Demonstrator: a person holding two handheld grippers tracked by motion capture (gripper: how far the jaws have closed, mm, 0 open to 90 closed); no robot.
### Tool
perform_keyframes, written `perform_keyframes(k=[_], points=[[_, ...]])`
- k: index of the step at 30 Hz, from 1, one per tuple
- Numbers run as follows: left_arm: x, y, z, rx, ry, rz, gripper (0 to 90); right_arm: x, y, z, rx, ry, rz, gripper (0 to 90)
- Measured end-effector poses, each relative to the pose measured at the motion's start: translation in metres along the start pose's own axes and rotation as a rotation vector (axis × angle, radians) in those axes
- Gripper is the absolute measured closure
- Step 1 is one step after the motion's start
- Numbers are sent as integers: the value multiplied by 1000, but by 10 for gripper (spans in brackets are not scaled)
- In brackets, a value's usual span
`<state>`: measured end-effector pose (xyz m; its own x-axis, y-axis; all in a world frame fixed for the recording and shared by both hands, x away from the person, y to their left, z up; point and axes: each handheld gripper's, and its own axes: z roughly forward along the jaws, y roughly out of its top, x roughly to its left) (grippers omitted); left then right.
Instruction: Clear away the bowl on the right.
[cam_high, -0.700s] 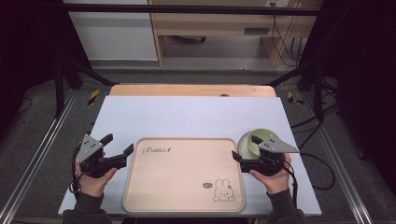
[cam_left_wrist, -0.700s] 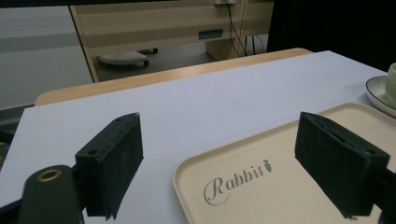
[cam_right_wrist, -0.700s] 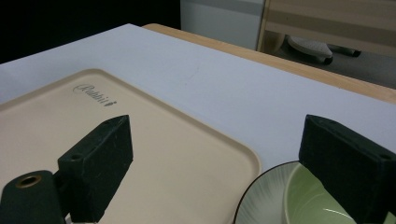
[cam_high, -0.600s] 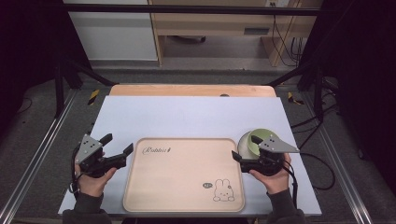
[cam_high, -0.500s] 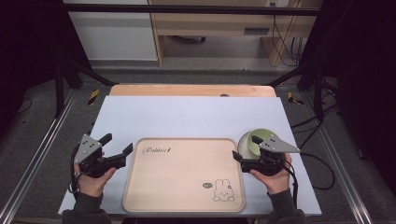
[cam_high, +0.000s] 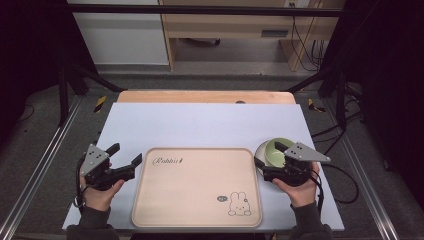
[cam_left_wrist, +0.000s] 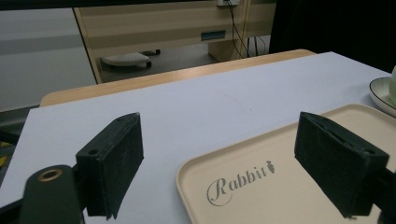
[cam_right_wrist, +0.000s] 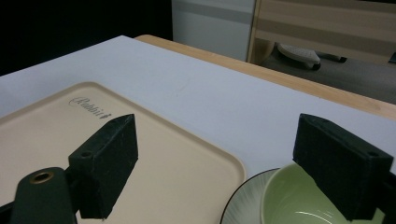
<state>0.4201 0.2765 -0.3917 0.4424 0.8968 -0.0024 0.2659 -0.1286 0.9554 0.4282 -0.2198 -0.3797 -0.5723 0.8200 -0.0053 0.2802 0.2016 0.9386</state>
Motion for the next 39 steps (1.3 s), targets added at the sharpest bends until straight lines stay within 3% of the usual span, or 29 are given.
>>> perform_keyframes(k=[18, 39], points=[[1, -2, 2, 8, 7, 1, 156, -19, 4, -2, 51, -57, 13, 163], [-2, -3, 4, 16, 6, 10, 158, -51, 2, -1, 137, -153, 75, 188]])
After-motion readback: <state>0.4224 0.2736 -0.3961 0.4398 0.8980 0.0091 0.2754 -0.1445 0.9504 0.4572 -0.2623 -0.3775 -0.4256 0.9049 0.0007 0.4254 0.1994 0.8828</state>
